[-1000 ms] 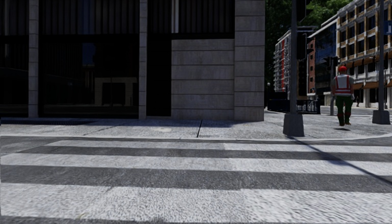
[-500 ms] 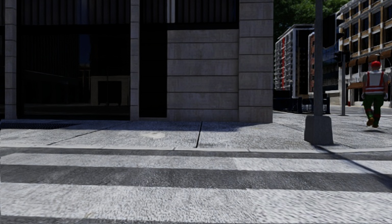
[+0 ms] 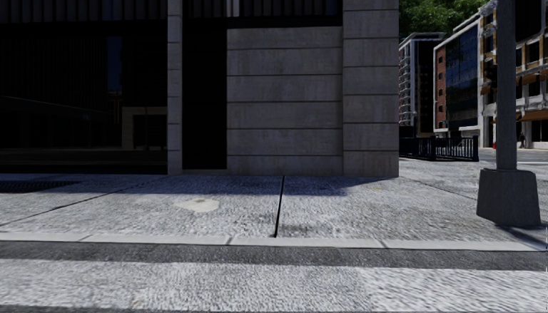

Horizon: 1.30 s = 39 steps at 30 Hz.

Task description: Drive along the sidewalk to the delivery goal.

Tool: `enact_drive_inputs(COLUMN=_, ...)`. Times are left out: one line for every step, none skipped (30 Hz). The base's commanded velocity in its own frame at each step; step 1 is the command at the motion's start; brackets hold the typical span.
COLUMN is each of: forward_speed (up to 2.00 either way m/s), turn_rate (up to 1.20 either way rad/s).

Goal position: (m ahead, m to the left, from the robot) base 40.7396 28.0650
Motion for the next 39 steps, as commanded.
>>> enact_drive_inputs(forward_speed=2.0, turn_rate=0.0)
enact_drive_inputs(forward_speed=2.0, turn_rate=0.0)
enact_drive_inputs(forward_speed=2.0, turn_rate=0.0)
enact_drive_inputs(forward_speed=2.0, turn_rate=0.0)
enact_drive_inputs(forward_speed=2.0, turn_rate=0.0)
enact_drive_inputs(forward_speed=2.0, turn_rate=0.0)
enact_drive_inputs(forward_speed=2.0, turn_rate=0.0)
enact_drive_inputs(forward_speed=2.0, turn_rate=0.0)
enact_drive_inputs(forward_speed=2.0, turn_rate=0.0)
enact_drive_inputs(forward_speed=1.95, turn_rate=0.0)
enact_drive_inputs(forward_speed=1.9, turn_rate=0.0)
enact_drive_inputs(forward_speed=1.82, turn_rate=0.0)
enact_drive_inputs(forward_speed=1.74, turn_rate=0.0)
enact_drive_inputs(forward_speed=1.74, turn_rate=0.0)
enact_drive_inputs(forward_speed=1.67, turn_rate=0.0)
enact_drive_inputs(forward_speed=1.63, turn_rate=0.0)
enact_drive_inputs(forward_speed=1.59, turn_rate=0.0)
enact_drive_inputs(forward_speed=1.57, turn_rate=0.0)
enact_drive_inputs(forward_speed=1.57, turn_rate=0.0)
enact_drive_inputs(forward_speed=1.56, turn_rate=0.0)
enact_drive_inputs(forward_speed=1.56, turn_rate=0.0)
enact_drive_inputs(forward_speed=1.55, turn_rate=0.0)
enact_drive_inputs(forward_speed=1.54, turn_rate=0.04)
enact_drive_inputs(forward_speed=1.53, turn_rate=0.13)
enact_drive_inputs(forward_speed=1.53, turn_rate=0.16)
enact_drive_inputs(forward_speed=1.53, turn_rate=0.16)
enact_drive_inputs(forward_speed=1.52, turn_rate=0.17)
enact_drive_inputs(forward_speed=1.52, turn_rate=0.18)
enact_drive_inputs(forward_speed=1.52, turn_rate=0.22)
enact_drive_inputs(forward_speed=1.51, turn_rate=0.26)
enact_drive_inputs(forward_speed=1.51, turn_rate=0.27)
enact_drive_inputs(forward_speed=1.51, turn_rate=0.27)
enact_drive_inputs(forward_speed=1.51, turn_rate=0.28)
enact_drive_inputs(forward_speed=1.5, turn_rate=0.29)
enact_drive_inputs(forward_speed=1.5, turn_rate=0.34)
enact_drive_inputs(forward_speed=1.5, turn_rate=0.37)
enact_drive_inputs(forward_speed=1.5, turn_rate=0.37)
enact_drive_inputs(forward_speed=1.5, turn_rate=0.39)
enact_drive_inputs(forward_speed=1.5, turn_rate=0.43)
